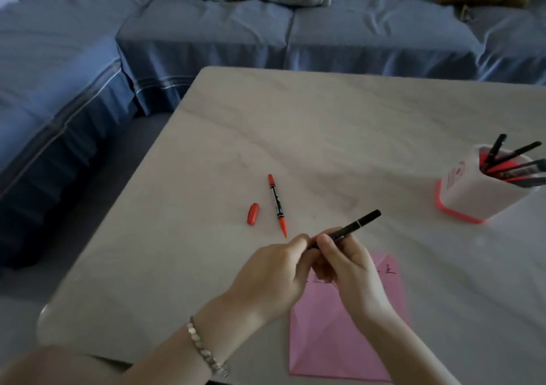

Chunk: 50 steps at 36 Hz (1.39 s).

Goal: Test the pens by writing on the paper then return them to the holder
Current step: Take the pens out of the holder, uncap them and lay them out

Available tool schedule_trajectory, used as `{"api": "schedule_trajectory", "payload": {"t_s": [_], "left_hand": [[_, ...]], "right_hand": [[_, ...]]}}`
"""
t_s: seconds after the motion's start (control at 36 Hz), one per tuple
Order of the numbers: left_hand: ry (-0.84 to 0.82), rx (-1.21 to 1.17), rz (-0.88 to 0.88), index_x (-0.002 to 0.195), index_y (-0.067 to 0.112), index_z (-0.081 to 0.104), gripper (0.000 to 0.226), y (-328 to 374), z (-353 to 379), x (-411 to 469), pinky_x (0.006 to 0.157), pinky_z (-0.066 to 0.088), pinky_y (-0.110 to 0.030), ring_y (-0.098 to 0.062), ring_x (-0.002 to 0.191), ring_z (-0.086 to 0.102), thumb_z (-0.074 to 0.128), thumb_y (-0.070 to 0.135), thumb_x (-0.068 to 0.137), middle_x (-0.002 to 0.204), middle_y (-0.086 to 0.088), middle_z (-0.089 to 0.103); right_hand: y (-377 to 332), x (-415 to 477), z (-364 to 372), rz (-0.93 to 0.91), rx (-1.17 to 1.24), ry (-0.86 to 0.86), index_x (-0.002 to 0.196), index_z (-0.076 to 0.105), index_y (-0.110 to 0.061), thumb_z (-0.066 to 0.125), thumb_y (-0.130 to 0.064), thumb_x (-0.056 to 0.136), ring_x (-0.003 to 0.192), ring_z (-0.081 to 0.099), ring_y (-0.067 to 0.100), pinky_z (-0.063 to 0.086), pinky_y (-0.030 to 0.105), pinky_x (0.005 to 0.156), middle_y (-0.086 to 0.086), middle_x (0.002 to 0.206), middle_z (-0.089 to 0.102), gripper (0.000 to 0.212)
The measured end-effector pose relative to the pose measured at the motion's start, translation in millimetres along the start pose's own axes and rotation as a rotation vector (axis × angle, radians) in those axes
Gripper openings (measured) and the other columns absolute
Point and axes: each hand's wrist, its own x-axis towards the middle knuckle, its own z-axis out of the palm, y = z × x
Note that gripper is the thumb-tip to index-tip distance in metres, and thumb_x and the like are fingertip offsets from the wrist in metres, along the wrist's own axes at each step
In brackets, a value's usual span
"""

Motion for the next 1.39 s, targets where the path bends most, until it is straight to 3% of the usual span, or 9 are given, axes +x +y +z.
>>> {"api": "schedule_trajectory", "payload": {"t_s": [0.28,0.42,0.53,0.64,0.75,0.92,1.06,1.14,1.39], "left_hand": [[0.009,-0.192,-0.316,0.092,0.02,0.034,0.007,-28,-17,-17,0.05,0.03,-0.024,-0.008,0.046,0.033,0.035,0.025,0.096,0.06,0.004,0.04],[0.256,-0.268,-0.5,0.099,0.015,0.037,0.012,-63,-28,-30,0.054,0.037,-0.016,-0.015,0.062,0.045,0.037,0.004,0.094,0.074,-0.005,0.05],[0.5,-0.374,-0.617,0.101,0.013,0.045,0.015,-81,-38,-34,0.047,0.038,-0.007,-0.01,0.061,0.053,0.041,0.001,0.093,0.076,-0.002,0.055],[0.574,-0.365,-0.591,0.097,0.012,0.054,0.018,-92,-46,-35,0.065,0.047,-0.018,-0.017,0.072,0.061,0.047,-0.003,0.089,0.088,-0.007,0.06],[0.6,-0.253,-0.559,0.096,0.013,0.059,0.02,-99,-44,-35,0.078,0.042,-0.025,-0.019,0.086,0.06,0.053,-0.002,0.086,0.094,-0.005,0.064],[0.616,-0.202,-0.548,0.087,0.017,0.059,0.011,-99,-35,-20,0.068,0.042,-0.022,-0.013,0.076,0.06,0.061,0.007,0.083,0.08,0.008,0.062],[0.543,-0.133,-0.494,0.079,0.014,0.058,0.011,-101,-25,-4,0.063,0.038,-0.003,-0.002,0.067,0.056,0.066,0.006,0.08,0.069,0.013,0.057],[0.504,-0.09,-0.486,0.078,0.016,0.055,0.014,-100,-23,4,0.059,0.033,0.002,0.005,0.066,0.049,0.067,0.008,0.08,0.069,0.017,0.053],[0.411,0.191,-0.464,0.088,0.008,0.065,0.012,-107,-18,8,0.069,0.038,-0.028,-0.027,0.082,0.058,0.068,0.016,0.08,0.086,-0.012,0.061]], "right_hand": [[-3,12,0,-0.018,-0.156,0.034,0.075,0.059,-0.014,0.048,-0.016,0.092,0.056,0.05,0.014,0.043,0.026,0.058,-0.003,0.058,0.061,0.021],[-10,37,13,0.06,-0.337,-0.135,0.081,0.063,-0.012,0.056,-0.015,0.089,0.055,0.06,0.015,0.052,0.039,0.071,-0.003,0.057,0.065,0.01],[-9,58,45,-0.01,-0.664,-0.33,0.104,0.054,-0.01,0.057,-0.022,0.088,0.056,0.057,0.014,0.047,0.026,0.064,0.002,0.066,0.06,0.02],[1,77,83,-0.106,-0.897,-0.346,0.119,0.052,-0.012,0.056,-0.025,0.087,0.085,0.056,0.027,0.045,0.03,0.072,0.011,0.09,0.06,0.035],[13,92,104,-0.089,-1.032,-0.332,0.087,0.05,-0.005,0.053,-0.024,0.088,0.082,0.053,0.031,0.039,0.031,0.062,0.013,0.086,0.055,0.019],[12,91,96,-0.094,-1.109,-0.237,0.062,0.031,-0.015,0.053,-0.024,0.089,0.075,0.044,0.026,0.032,0.029,0.062,0.006,0.076,0.043,0.036],[5,71,58,-0.145,-0.993,-0.096,0.107,0.06,-0.011,0.052,-0.03,0.09,0.088,0.056,0.026,0.045,0.03,0.073,0.009,0.098,0.061,0.027],[3,59,27,-0.134,-0.943,-0.004,0.11,0.061,-0.018,0.053,-0.032,0.089,0.075,0.056,0.019,0.043,0.025,0.065,-0.001,0.085,0.061,0.027],[4,40,-50,0.035,-0.942,0.13,0.097,0.064,-0.026,0.057,-0.044,0.081,0.059,0.055,0.008,0.045,0.023,0.059,-0.011,0.067,0.061,0.024]]}}
